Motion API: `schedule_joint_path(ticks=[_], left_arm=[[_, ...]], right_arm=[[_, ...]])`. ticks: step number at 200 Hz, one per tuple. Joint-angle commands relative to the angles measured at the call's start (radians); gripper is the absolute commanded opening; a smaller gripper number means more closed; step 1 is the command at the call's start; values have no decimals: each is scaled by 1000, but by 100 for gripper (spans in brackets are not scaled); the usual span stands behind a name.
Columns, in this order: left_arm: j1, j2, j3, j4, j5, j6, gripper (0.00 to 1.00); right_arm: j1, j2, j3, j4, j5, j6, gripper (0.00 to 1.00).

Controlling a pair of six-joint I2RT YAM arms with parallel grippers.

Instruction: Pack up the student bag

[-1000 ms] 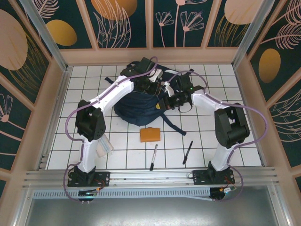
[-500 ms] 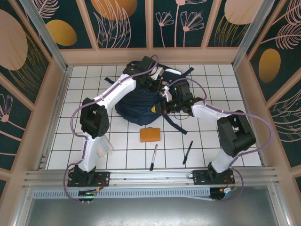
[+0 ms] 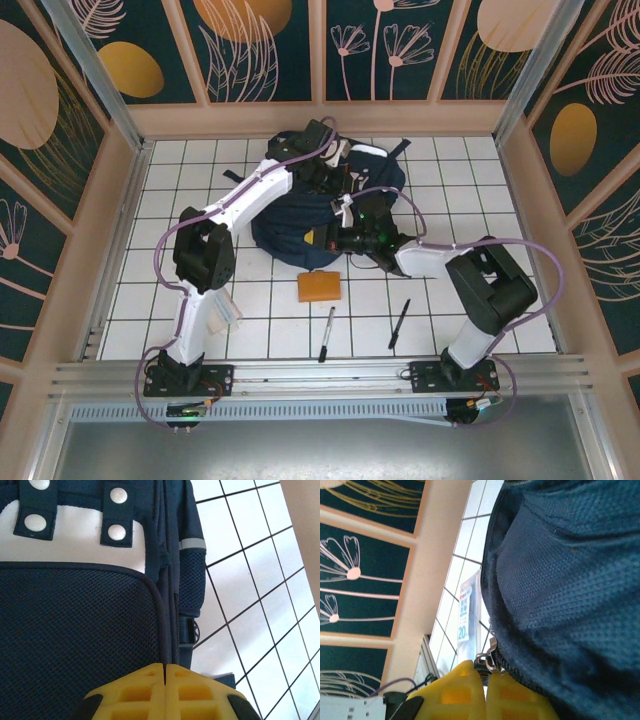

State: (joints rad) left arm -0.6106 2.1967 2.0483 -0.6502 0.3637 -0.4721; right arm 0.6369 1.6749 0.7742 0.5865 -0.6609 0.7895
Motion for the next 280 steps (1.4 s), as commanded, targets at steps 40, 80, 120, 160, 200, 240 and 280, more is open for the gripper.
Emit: schedule_joint_path(ticks=[40, 80, 120, 160, 200, 240, 280], left_arm=[[16, -25, -48, 209, 21, 18, 0], [27, -78, -109, 205, 78, 85, 18], [37, -202, -214, 201, 66, 123, 53], [41, -377, -423, 210, 37, 169, 58], [42, -532, -722, 327, 76, 151, 59], [41, -595, -907, 514, 125, -25, 62], [41, -580, -990, 609, 130, -166, 65]], right_arm=[[52, -128, -54, -172, 79, -170, 31], [70, -387, -55, -468, 299, -669, 45], [-5, -453, -18, -519, 410, -1075, 49], [-122, -412, -79, -404, 219, -1644, 53], [-180, -206, 94, -515, 279, -1898, 57], [-187, -65, 218, -662, 242, -2125, 58], [-157, 20, 271, -700, 290, -2172, 59]])
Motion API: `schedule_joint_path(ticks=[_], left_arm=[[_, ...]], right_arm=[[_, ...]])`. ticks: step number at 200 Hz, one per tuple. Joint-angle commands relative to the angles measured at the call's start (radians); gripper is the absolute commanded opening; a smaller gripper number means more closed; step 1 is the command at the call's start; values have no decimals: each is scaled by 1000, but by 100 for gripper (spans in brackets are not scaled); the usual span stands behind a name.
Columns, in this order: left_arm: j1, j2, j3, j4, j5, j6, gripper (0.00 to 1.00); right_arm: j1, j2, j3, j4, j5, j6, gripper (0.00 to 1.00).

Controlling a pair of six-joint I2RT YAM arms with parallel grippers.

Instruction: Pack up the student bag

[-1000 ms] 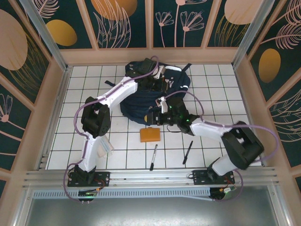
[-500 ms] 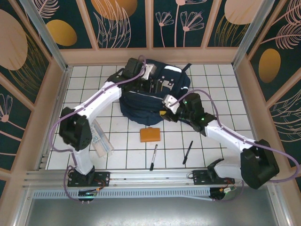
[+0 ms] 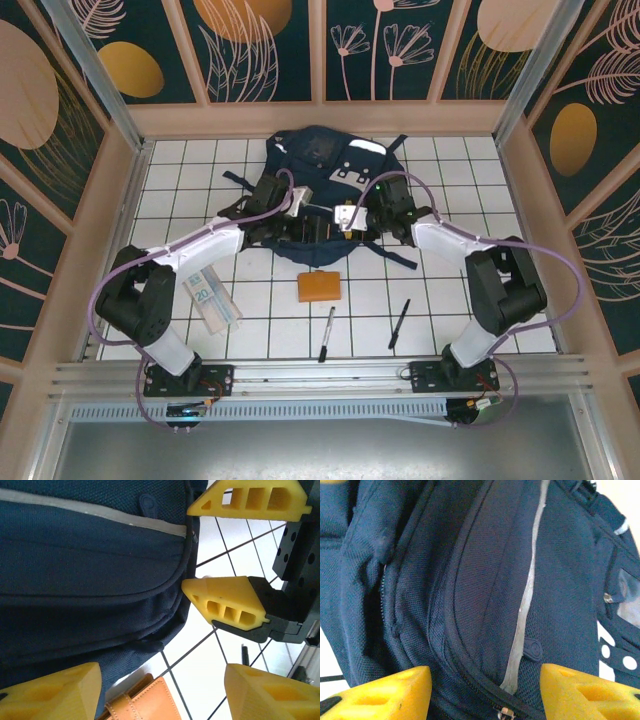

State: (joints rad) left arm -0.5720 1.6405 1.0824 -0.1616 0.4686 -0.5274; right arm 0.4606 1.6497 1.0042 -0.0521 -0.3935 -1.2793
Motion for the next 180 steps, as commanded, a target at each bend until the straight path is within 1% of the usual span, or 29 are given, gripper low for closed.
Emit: schedule_joint_path(ticks=[1, 22, 37, 45, 61, 80, 105, 115, 123, 151, 180], left_arm=[[1, -23, -26, 122, 23, -113, 65], [-3, -18, -45, 136, 2, -145, 66], [-5, -8, -43, 116, -29, -148, 66], [-5, -1, -39, 104, -46, -146, 66], [-4, 15, -30, 92, -73, -138, 66], [-6, 36, -4, 71, -104, -114, 67], [-9, 66, 49, 38, -119, -99, 67], [-14, 67, 75, 21, -119, -96, 67], [-19, 99, 91, 7, -124, -94, 66], [-41, 123, 118, -61, -180, -95, 64], [-59, 137, 123, -102, -233, -128, 63]], right_arm=[[19, 48, 41, -60, 25, -103, 59], [38, 72, 10, 23, 76, -124, 58], [39, 77, -4, 62, 69, -120, 52], [40, 78, -2, 66, 61, -117, 43], [41, 84, 11, 66, 43, -94, 18], [43, 79, 16, 78, 23, -65, 0], [40, 55, 3, 107, -3, -26, 0], [36, 37, -3, 133, -39, 10, 0], [27, 25, -9, 159, -73, 52, 0], [12, -1, -15, 219, -125, 141, 0], [10, 1, -2, 207, -147, 158, 0]])
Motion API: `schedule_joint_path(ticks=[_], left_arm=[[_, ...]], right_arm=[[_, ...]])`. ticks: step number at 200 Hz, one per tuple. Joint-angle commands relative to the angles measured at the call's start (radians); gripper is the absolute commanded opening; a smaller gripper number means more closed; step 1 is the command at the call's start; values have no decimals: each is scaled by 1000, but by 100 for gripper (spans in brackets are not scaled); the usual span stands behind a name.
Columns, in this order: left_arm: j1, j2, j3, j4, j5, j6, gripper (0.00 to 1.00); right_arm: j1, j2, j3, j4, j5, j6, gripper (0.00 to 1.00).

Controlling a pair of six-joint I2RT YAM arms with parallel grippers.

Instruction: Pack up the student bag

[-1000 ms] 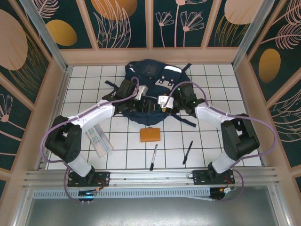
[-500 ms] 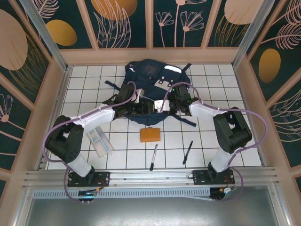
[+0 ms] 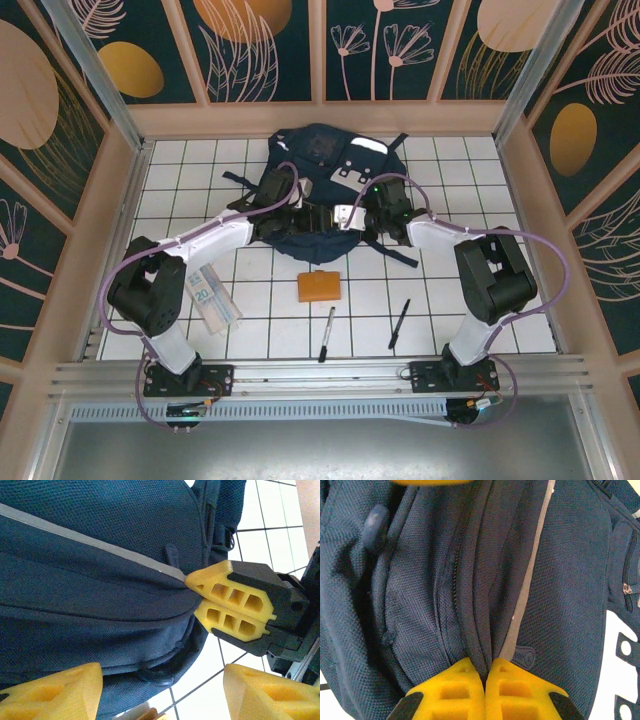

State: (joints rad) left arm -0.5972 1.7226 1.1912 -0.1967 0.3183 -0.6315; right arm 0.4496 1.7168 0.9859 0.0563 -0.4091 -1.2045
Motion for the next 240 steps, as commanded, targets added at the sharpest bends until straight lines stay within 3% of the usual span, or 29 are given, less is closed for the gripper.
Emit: schedule_joint_path(ticks=[1, 77, 151, 163, 197, 222, 240], left_arm=[[-35, 57, 15, -68, -83, -26, 63], [-80, 92, 29, -67, -109, -54, 53], [-77, 59, -11, -14, -100, -11, 51], [-78, 68, -10, -26, -118, -16, 46], [-77, 69, -5, -56, -178, -11, 15], [-78, 47, 8, -81, -164, 8, 9], [-78, 25, 6, -101, -136, 28, 0]], right_arm=[[21, -67, 16, 100, -132, 84, 0], [-10, -75, 4, 107, -249, 132, 0], [-27, -53, 15, 18, -252, 84, 0], [-28, -52, 17, 18, -252, 87, 0], [-29, -58, 15, 11, -246, 86, 0], [-40, -64, 10, 8, -239, 86, 0], [-51, -66, 8, 2, -235, 86, 0]])
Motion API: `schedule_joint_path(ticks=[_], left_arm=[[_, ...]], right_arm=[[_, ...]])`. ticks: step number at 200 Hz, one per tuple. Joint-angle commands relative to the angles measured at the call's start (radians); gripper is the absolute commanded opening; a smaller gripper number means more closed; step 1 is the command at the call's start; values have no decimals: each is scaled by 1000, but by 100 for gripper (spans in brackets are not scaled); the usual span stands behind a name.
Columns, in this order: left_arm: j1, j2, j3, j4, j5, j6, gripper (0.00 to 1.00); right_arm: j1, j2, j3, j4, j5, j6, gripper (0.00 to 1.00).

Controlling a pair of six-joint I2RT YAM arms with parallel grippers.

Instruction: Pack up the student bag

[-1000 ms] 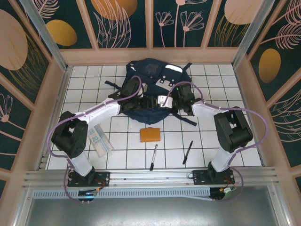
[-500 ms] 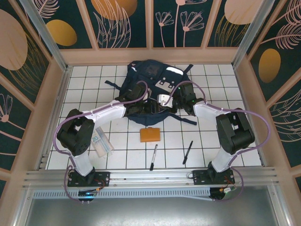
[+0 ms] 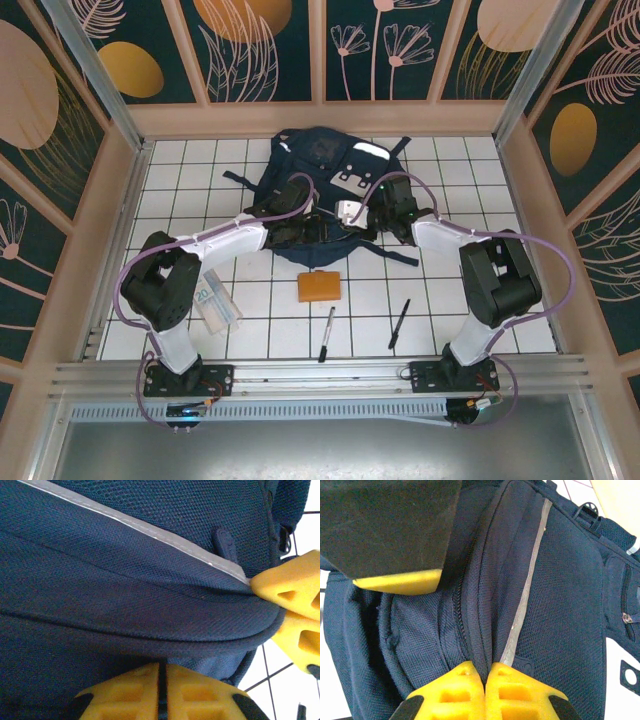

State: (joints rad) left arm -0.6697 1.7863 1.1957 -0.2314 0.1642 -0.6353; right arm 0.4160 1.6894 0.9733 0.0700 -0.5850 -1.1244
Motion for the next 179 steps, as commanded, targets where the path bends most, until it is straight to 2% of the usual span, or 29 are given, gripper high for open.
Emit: schedule_joint_path(ticks=[1, 44, 46, 50, 55, 59, 64, 80, 110, 140, 179], left_arm=[[-4, -41, 1, -69, 19, 33, 0], [4, -96, -49, -89, 48, 87, 0], [4, -96, -51, -87, 50, 88, 4], [5, -97, -52, -85, 54, 89, 17], [5, -98, -52, -80, 61, 90, 37], [5, -99, -51, -75, 68, 90, 46], [5, -101, -51, -64, 80, 86, 52], [5, -107, -43, -32, 95, 57, 59], [4, -84, -4, -39, 98, 3, 62], [-16, -36, 5, -77, 38, -15, 62], [-21, -20, 4, -96, -47, -4, 53]], right_arm=[[-18, -38, 21, -13, -59, 6, 0], [-31, -32, 28, -31, -60, 3, 0], [-31, -31, 28, -32, -61, 3, 0], [-30, -30, 29, -33, -62, 4, 0], [-31, -28, 30, -34, -64, 4, 0], [-30, -28, 31, -37, -66, 4, 0], [-30, -25, 33, -41, -71, 5, 0], [-27, -21, 40, -49, -74, 6, 0], [-26, -21, 41, -49, -78, 8, 0], [-28, -23, 41, -47, -76, 10, 0], [-27, -29, 34, -39, -81, 17, 0]])
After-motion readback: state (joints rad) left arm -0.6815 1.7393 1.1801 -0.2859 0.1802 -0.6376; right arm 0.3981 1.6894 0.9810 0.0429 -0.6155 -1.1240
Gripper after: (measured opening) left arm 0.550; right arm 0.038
